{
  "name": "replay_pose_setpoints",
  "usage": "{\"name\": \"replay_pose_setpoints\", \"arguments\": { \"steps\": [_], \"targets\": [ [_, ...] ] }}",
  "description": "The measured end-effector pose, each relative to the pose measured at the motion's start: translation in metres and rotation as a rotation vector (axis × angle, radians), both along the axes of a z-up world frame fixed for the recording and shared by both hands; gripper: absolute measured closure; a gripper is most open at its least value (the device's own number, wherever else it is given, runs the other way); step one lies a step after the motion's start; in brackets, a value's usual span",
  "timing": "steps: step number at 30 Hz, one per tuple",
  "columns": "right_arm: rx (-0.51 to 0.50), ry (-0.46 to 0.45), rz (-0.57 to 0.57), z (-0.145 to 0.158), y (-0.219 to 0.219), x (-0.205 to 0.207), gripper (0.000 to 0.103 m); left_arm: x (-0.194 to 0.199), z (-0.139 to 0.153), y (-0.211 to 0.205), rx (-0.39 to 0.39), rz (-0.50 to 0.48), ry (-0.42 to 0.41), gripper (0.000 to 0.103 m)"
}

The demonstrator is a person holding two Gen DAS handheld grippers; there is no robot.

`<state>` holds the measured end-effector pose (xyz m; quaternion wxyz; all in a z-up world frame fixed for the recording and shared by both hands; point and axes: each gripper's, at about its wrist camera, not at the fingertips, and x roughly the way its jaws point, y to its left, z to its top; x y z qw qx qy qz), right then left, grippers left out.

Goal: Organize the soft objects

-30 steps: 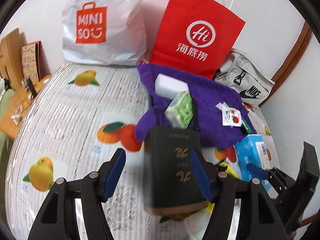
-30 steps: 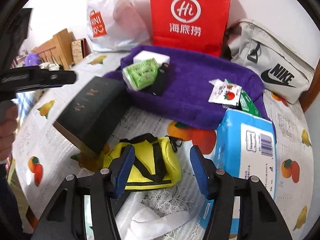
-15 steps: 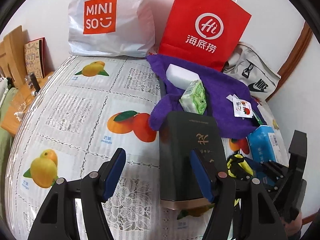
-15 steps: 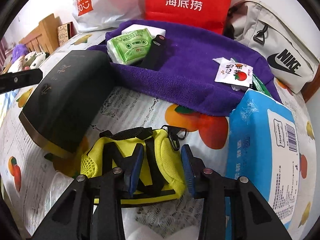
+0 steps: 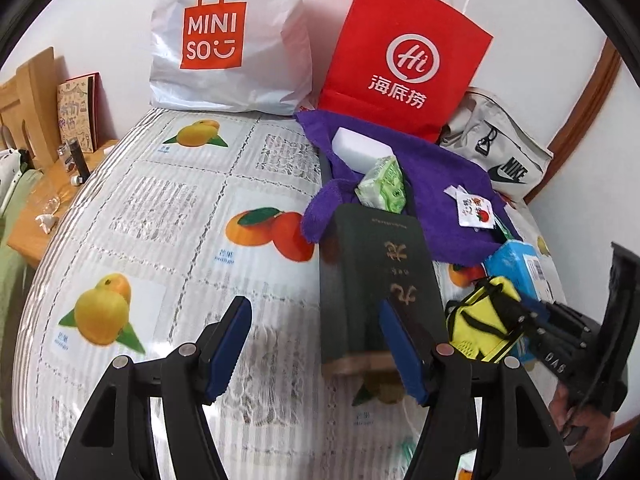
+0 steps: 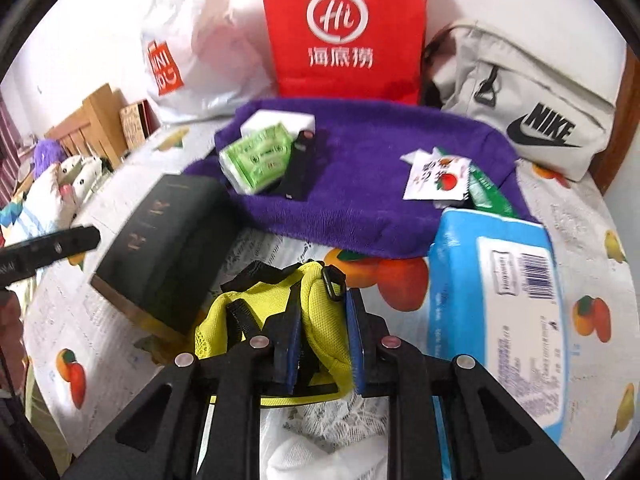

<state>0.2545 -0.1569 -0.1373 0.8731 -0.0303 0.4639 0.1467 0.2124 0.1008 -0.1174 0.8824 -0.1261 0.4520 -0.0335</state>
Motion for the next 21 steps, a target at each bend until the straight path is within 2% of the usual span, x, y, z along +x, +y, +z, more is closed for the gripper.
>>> {"name": "replay_pose_setpoints", "arguments": {
  "steps": [10,14,21],
  "targets": [
    [0.077,-0.103,-0.053,0.042,-0.027,-0.056,0.082,-0.038,-0.003,-0.023,0.044,-0.045,0.022,0.038],
    [0.091,-0.127,-0.074,0.05,-0.043,-0.083,0.082,-0.054,-0.008,-0.039,0.04,-0.076,0.033,0.038],
    [0.101,-0.131,-0.104,0.05,-0.072,-0.129,0.082,-0.066,-0.014,-0.085,0.005,-0.192,0.032,0.039]
  ]
}}
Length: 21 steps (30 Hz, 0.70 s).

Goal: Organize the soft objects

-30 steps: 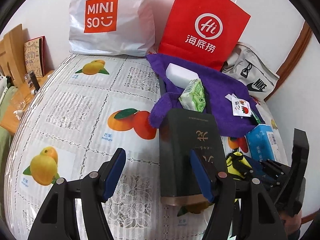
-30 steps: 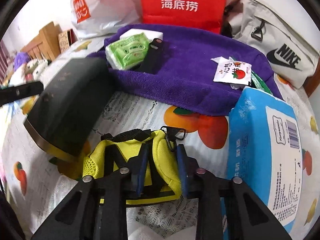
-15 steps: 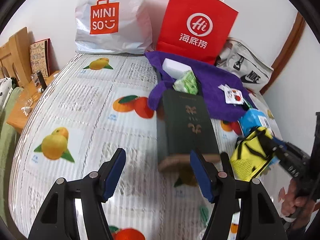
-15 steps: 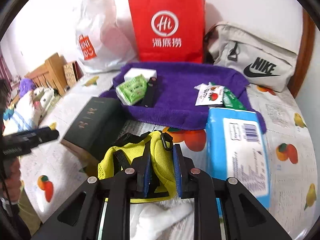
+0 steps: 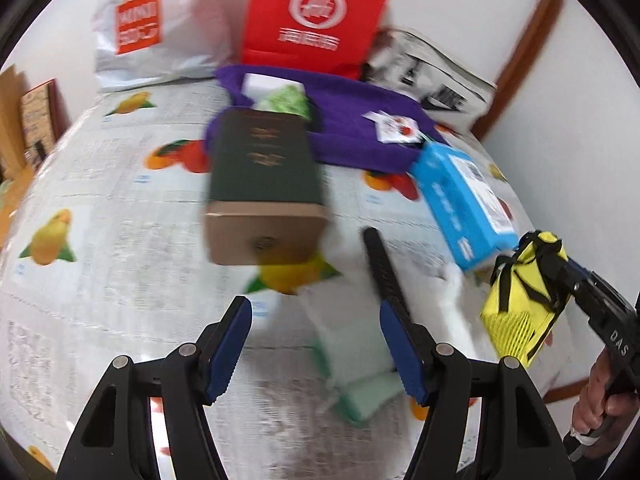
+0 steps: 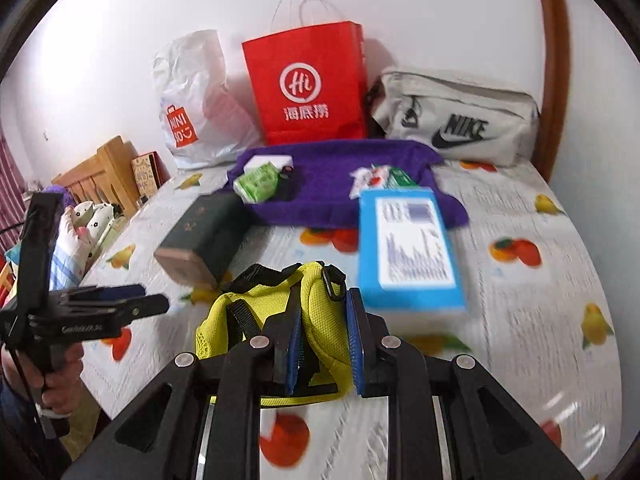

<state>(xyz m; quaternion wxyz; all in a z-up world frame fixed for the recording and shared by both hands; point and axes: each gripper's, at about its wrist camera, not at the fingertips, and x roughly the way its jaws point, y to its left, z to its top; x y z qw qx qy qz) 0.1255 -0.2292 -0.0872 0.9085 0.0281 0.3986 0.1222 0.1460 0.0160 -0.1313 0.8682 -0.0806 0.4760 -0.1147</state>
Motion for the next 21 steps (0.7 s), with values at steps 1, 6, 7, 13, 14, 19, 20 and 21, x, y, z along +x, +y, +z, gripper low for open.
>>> {"name": "replay_pose_setpoints", "arguments": {
  "steps": [1,6,7,13,14,19,20,21],
  "targets": [
    [0.006,0.009,-0.005,-0.002,-0.004,-0.005,0.082,-0.001,-0.001,-0.006,0.005,-0.013,-0.005,0.039],
    [0.019,0.029,-0.043,-0.015,-0.03,-0.025,0.082,0.005,-0.013,-0.037,0.031,-0.072,-0.003,0.051],
    [0.024,0.039,-0.051,-0.019,-0.035,-0.027,0.082,0.007,-0.016,-0.041,0.039,-0.078,0.0,0.052],
    [0.029,0.089,-0.101,-0.046,-0.061,-0.027,0.082,0.02,-0.032,-0.058,0.056,-0.101,0.037,0.057],
    [0.033,0.094,-0.104,-0.048,-0.064,-0.027,0.082,0.021,-0.033,-0.059,0.051,-0.105,0.04,0.058],
    [0.058,0.111,-0.103,-0.06,-0.071,-0.022,0.082,0.028,-0.041,-0.072,0.095,-0.122,0.046,0.079],
    [0.065,0.112,-0.101,-0.062,-0.072,-0.022,0.082,0.028,-0.042,-0.074,0.114,-0.127,0.039,0.081],
    [0.07,0.113,-0.1,-0.064,-0.073,-0.021,0.082,0.029,-0.041,-0.076,0.124,-0.13,0.039,0.081]
  ]
}}
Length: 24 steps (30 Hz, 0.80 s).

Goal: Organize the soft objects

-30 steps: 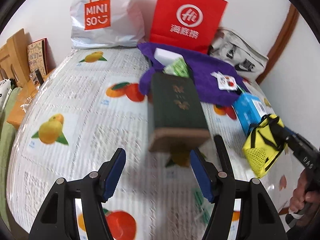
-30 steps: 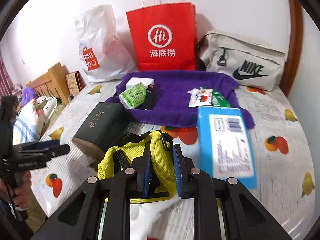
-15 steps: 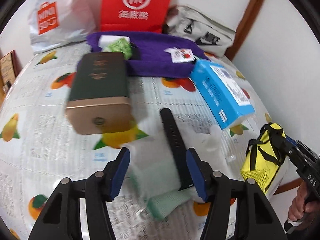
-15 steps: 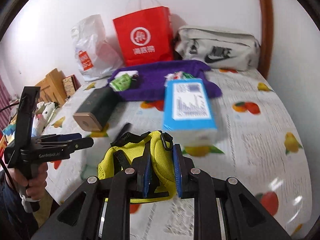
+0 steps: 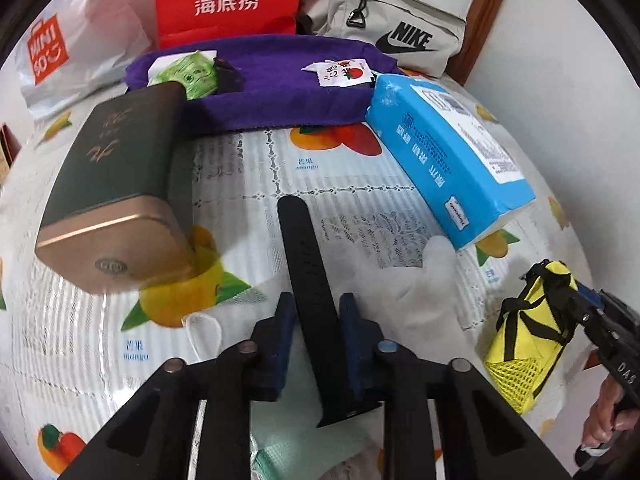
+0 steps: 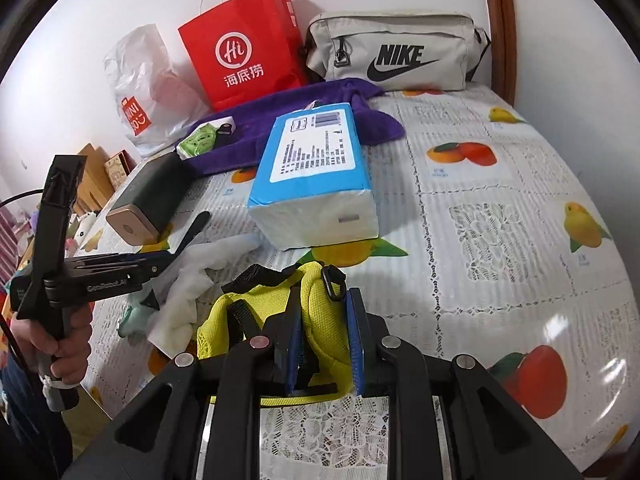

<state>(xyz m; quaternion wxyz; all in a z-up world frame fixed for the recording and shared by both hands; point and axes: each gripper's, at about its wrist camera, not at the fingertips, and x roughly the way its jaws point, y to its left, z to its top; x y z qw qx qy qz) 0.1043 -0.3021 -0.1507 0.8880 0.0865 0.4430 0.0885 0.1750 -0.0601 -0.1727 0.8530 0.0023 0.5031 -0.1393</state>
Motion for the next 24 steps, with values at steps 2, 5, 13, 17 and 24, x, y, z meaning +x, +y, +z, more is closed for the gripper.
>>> {"name": "replay_pose_setpoints", "arguments": {
  "steps": [2,5,13,17,24],
  "targets": [
    [0.011,0.004,0.0,-0.003,-0.002,0.001,0.082,0.001,0.002,0.0,0.006,-0.001,0.009,0.081],
    [0.022,0.006,-0.003,-0.005,-0.006,0.001,0.082,0.006,0.002,0.001,0.006,0.015,0.018,0.079],
    [0.042,0.014,-0.013,-0.009,-0.012,0.002,0.082,0.01,-0.001,-0.012,0.094,0.01,-0.039,0.078],
    [0.046,0.015,-0.017,-0.01,-0.013,0.001,0.082,0.01,0.0,-0.008,0.059,0.017,-0.032,0.083],
    [0.023,0.005,-0.017,-0.003,-0.011,-0.003,0.082,-0.004,0.015,0.0,0.013,0.018,-0.052,0.083]
  ]
}}
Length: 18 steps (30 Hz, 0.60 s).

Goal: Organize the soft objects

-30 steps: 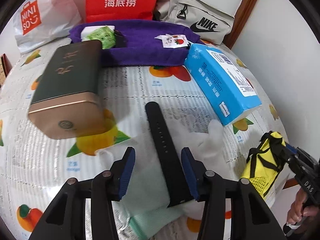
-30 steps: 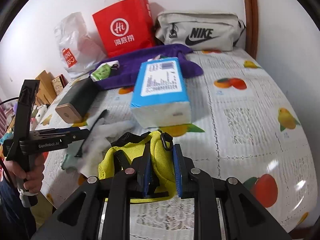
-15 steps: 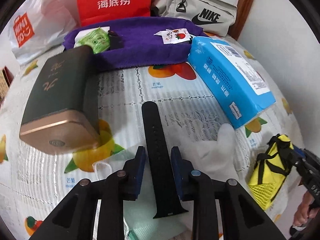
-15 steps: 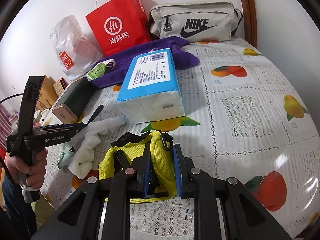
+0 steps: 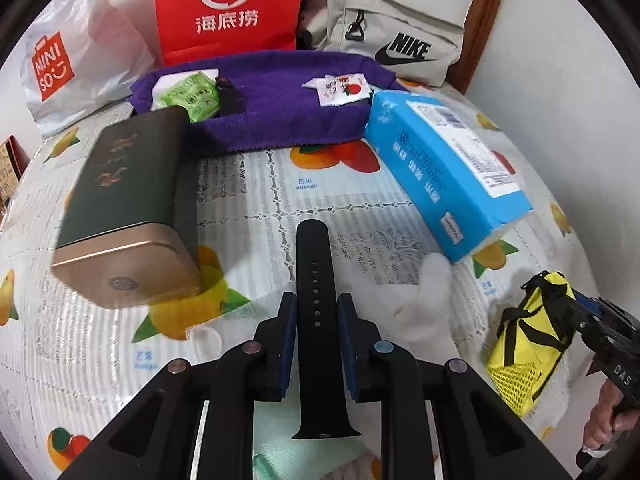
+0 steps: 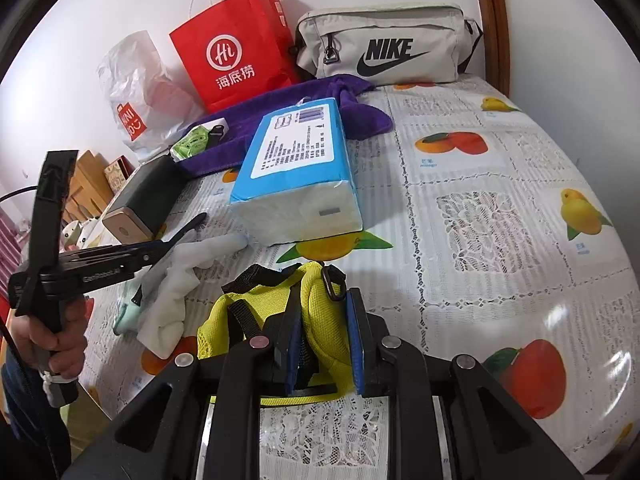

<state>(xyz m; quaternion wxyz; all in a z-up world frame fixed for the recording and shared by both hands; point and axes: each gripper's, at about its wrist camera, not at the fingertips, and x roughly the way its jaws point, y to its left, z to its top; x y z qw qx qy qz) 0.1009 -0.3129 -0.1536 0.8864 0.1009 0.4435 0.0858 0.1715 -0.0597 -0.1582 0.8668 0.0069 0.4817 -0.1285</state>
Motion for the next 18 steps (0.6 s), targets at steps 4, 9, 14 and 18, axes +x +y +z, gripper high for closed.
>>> {"name": "replay_pose_setpoints", "arguments": {
  "steps": [4,9,14,18],
  "targets": [
    [-0.009,-0.013,0.003,0.005,0.002,-0.003,0.082,-0.01,0.008,0.01,-0.003,0.01,-0.015,0.083],
    [-0.012,-0.03,0.001,0.014,0.004,-0.007,0.082,-0.024,0.015,0.029,-0.021,0.035,-0.031,0.083],
    [-0.021,-0.047,-0.01,0.025,0.003,-0.01,0.082,-0.036,0.016,0.047,-0.039,0.07,-0.029,0.083],
    [-0.032,-0.062,-0.022,0.034,0.003,-0.012,0.082,-0.049,0.023,0.061,-0.064,0.089,-0.046,0.083]
  ]
}}
